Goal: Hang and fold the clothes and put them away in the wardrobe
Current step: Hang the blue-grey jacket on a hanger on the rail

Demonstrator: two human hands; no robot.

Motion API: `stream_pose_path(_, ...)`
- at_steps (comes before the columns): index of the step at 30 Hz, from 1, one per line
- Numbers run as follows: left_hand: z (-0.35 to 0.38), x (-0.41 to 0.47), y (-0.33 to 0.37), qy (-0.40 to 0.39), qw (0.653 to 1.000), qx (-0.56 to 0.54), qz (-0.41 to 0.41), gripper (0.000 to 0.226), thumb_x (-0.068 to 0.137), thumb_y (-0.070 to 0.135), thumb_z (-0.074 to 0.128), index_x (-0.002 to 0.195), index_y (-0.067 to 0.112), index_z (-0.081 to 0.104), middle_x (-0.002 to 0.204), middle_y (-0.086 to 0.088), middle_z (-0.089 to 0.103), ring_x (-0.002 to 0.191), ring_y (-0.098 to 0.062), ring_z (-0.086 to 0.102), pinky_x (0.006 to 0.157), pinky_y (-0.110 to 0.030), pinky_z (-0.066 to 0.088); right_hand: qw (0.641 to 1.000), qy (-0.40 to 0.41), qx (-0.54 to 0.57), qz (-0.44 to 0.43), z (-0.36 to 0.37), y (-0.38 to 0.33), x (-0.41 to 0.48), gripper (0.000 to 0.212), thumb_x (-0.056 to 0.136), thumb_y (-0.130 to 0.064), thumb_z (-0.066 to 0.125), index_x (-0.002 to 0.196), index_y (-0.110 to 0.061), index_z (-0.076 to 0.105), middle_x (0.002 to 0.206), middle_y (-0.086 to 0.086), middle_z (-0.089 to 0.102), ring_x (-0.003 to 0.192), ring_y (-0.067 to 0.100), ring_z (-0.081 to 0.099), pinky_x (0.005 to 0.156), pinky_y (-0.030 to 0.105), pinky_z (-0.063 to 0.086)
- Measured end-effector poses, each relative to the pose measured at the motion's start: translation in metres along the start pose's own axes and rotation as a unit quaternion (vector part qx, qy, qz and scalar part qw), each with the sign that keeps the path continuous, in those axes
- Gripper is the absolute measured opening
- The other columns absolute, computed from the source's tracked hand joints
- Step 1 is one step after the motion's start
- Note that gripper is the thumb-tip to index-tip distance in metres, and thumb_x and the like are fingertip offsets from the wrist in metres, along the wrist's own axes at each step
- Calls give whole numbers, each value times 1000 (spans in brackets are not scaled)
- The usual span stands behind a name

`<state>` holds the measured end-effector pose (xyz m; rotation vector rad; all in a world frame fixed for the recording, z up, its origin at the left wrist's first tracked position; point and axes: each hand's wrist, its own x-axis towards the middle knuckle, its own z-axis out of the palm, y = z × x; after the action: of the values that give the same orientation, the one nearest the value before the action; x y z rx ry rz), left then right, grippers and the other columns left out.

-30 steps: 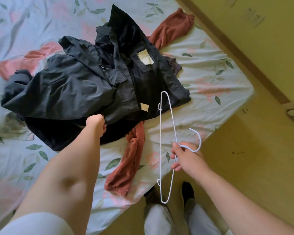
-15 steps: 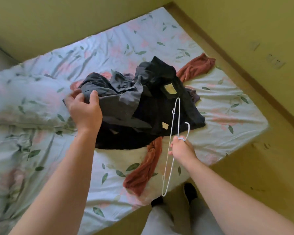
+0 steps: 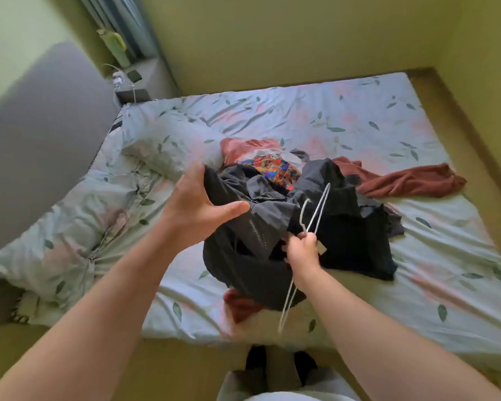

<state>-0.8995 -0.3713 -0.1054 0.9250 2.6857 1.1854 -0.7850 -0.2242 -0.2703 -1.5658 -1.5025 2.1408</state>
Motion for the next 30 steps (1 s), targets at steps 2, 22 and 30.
stream_pose_path(2, -15, -23, 0, 21, 1000, -6, -15, 57, 57, 52, 88, 80, 29, 41, 69, 18, 50, 58, 0, 43, 54, -15, 36, 990, -81, 109, 44, 1, -7, 0, 35, 100, -40, 44, 122, -19, 61, 115, 10, 71, 104, 29, 68, 88, 42, 53)
stream_pose_path(22, -228, -336, -46, 159, 936, -104, -296, 66, 49, 39, 98, 104, 21, 65, 99, 6, 77, 94, -9, 73, 75, -19, 56, 924, -345, 35, -162, 185, -28, -206, 14, 97, -3, 46, 95, -15, 51, 82, 4, 65, 70, 16, 66, 53, 26, 55)
stream_pose_path(30, -243, -455, -68, 231, 869, -16, -437, 59, 55, 30, 99, 99, 22, 61, 89, 4, 71, 84, -9, 68, 62, -19, 48, 869, -340, -2, -359, 217, 3, -349, 16, 92, -16, 53, 85, -25, 42, 82, -5, 44, 66, 1, 43, 61, 19, 42)
